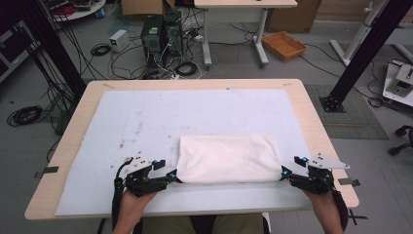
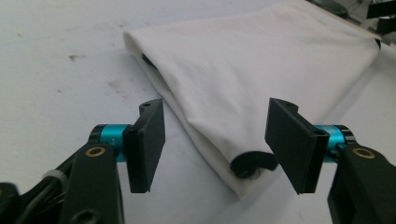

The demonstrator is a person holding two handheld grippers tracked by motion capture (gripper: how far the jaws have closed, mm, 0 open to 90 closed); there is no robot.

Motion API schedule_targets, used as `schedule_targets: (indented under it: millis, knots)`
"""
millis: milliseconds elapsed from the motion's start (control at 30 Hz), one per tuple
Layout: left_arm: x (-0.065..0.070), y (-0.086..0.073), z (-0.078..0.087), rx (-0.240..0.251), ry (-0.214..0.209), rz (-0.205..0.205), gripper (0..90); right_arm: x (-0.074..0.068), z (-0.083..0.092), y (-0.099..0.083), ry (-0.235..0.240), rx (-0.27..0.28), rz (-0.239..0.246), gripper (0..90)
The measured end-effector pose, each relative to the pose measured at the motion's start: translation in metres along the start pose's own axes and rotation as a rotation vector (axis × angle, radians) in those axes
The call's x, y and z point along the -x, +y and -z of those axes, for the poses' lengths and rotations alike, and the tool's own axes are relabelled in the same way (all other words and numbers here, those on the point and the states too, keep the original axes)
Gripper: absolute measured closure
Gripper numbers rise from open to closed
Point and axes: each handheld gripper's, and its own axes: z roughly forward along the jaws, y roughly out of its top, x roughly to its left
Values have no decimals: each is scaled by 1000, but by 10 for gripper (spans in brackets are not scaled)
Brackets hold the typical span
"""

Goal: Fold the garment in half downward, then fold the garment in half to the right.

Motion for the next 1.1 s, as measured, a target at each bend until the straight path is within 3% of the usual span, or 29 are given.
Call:
schedule_targets:
  millis: [133, 267, 600, 867, 1000, 1100]
  knots:
    - [-3, 2, 6, 67, 31, -19, 295, 2, 6, 2, -56, 76, -6, 251]
    - [-2, 3, 11, 112, 41, -43, 289, 1, 10, 4, -74, 129, -6, 217]
    - [-3, 3, 9, 108, 42, -41, 289, -2, 7, 4, -63, 118, 2, 217]
    - [0, 1, 2, 52, 30, -34, 286, -2, 6, 4, -69, 111, -10, 217]
    - [3, 0, -5, 3, 38, -31, 286, -5, 2, 4, -57, 101, -4, 217]
    - [5, -1, -13, -60, 54, -21, 290, -7, 0, 5, -50, 100, 2, 217]
